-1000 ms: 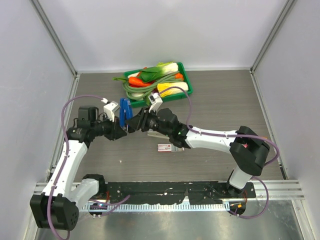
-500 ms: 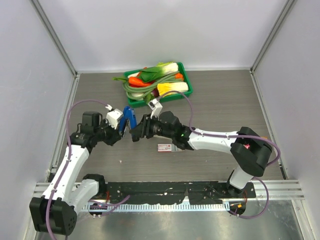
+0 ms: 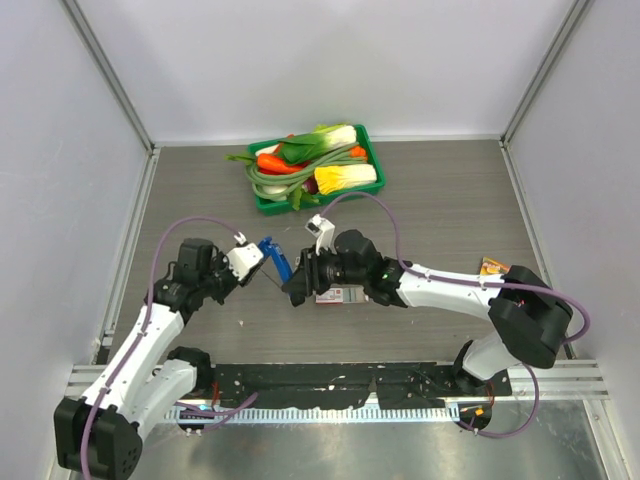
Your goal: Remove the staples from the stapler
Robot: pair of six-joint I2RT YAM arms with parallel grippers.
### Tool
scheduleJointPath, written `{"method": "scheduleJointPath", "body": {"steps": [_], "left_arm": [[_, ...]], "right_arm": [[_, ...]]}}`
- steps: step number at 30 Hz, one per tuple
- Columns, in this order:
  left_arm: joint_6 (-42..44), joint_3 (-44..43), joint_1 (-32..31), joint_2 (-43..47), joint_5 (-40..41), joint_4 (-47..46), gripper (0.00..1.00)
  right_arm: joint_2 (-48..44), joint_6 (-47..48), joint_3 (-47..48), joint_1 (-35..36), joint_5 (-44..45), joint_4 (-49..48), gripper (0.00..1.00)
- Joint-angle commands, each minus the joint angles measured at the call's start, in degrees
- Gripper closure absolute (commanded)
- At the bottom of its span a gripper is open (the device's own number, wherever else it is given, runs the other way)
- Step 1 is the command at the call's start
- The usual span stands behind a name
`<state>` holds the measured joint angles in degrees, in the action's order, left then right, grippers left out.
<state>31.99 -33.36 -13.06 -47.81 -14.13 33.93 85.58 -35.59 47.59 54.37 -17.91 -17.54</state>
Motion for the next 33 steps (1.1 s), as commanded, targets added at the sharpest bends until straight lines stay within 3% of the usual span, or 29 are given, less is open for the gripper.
{"method": "scheduleJointPath", "body": {"steps": [1,10,23,27,29,30,31,33], "left_arm": [[7.9,1.9,-0.7,0.8,8.7,-3.0,1.00],[13.9,6.6,-2.9,0.0,15.5,-8.0,1.00],[19.3,7.2,-6.8,-2.0,22.3,-12.6,1.00],[14.8,3.9,-7.2,-3.3,19.9,-9.2,1.00],[8.3,0.0,-7.2,-4.3,15.9,-4.9,0.99],[6.4,-1.6,-7.3,-5.7,14.8,-3.3,0.96],[2.6,-4.7,-7.4,-6.5,12.9,-0.1,0.83],[-0.8,-8.8,-7.4,-8.4,9.4,2.3,0.71]], "right_arm": [[-4.6,3.2,0.5,-1.2,0.0,-1.0,0.99],[-10.2,6.9,-1.5,-2.9,0.3,5.2,0.99],[-12.0,7.6,-4.1,-5.2,-1.4,4.7,0.99],[-10.8,6.5,-3.4,-5.3,-1.7,2.8,0.99],[-9.7,6.2,-1.9,-5.3,-1.6,1.9,0.99],[-9.2,6.2,-1.1,-5.3,-1.4,1.6,0.99],[-8.9,6.3,0.6,-5.3,-1.2,1.6,0.99],[-7.5,7.0,3.9,-5.2,0.1,1.6,0.99]]}}
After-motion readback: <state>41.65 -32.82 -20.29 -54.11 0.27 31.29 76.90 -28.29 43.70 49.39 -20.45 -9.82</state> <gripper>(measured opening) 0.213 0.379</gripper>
